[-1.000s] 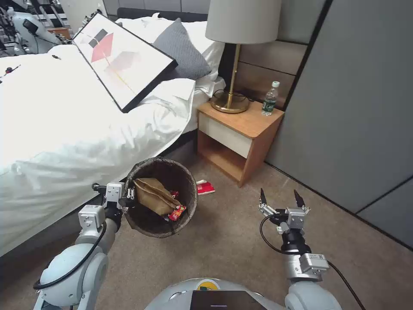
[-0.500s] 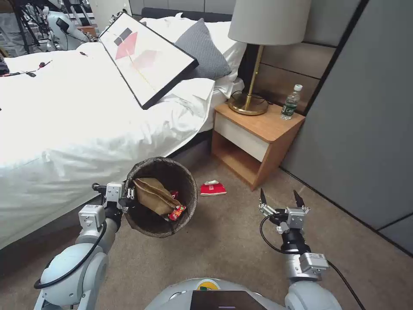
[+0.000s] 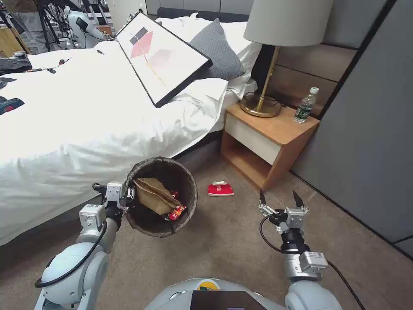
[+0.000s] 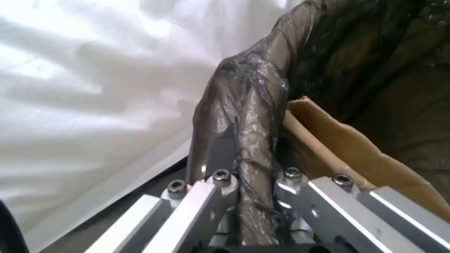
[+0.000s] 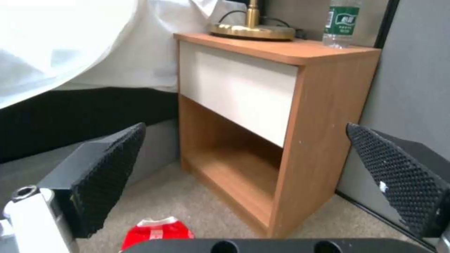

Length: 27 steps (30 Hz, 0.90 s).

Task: Pick up the trash bin, then pick up the garbage from the floor and place it into the trash bin.

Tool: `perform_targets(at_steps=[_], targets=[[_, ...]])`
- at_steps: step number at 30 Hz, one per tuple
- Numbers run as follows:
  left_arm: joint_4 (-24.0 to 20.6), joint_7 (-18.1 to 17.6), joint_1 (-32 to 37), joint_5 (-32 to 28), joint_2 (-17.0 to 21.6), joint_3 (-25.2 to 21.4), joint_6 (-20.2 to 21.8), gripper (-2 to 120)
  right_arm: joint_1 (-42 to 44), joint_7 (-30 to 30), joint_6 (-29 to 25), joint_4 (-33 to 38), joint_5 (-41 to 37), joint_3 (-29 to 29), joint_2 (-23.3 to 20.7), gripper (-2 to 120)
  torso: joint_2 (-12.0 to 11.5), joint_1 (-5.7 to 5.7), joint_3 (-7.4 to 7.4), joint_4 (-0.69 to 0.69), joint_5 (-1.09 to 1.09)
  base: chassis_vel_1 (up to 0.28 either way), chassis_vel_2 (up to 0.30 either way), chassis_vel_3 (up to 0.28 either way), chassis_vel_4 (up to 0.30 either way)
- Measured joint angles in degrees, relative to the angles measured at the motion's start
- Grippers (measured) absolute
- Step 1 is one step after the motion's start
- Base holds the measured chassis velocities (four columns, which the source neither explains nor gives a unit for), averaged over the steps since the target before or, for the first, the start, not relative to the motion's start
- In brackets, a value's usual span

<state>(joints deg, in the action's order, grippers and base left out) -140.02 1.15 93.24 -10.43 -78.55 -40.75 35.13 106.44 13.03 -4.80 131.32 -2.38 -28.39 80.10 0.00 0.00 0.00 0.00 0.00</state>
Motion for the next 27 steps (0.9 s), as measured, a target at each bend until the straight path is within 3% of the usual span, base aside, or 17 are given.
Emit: perform_targets(at_steps=[7,11,18,27], targets=[[0.0,0.0,0.1,0.2,0.0,0.0,-0.1,3,-1.2,-0.9,2.7,0.0,-2.0,-0.6,-1.3,100,0.0,0.00,0.00,0.00,0.00,0.000,0.000,0.000,0.000],[0.0,0.0,0.2,0.3,-0.1,0.0,-0.2,3,-3.6,-4.6,9.4,0.4,-5.8,-2.5,-2.8,100,0.0,0.00,0.00,0.00,0.00,0.000,0.000,0.000,0.000],[-0.2,-0.1,0.5,0.6,-0.3,0.1,-0.2,3,-9.4,-11.6,15.9,-0.5,-7.8,-5.9,-2.5,100,0.0,0.00,0.00,-0.01,0.01,0.000,0.000,0.000,0.000],[-1.5,-0.5,1.3,0.4,-0.4,-0.4,0.1,3,-17.1,-12.5,21.2,-2.8,-14.0,-4.6,-7.6,100,0.0,0.00,0.00,0.01,0.01,0.000,0.000,0.000,0.000]])
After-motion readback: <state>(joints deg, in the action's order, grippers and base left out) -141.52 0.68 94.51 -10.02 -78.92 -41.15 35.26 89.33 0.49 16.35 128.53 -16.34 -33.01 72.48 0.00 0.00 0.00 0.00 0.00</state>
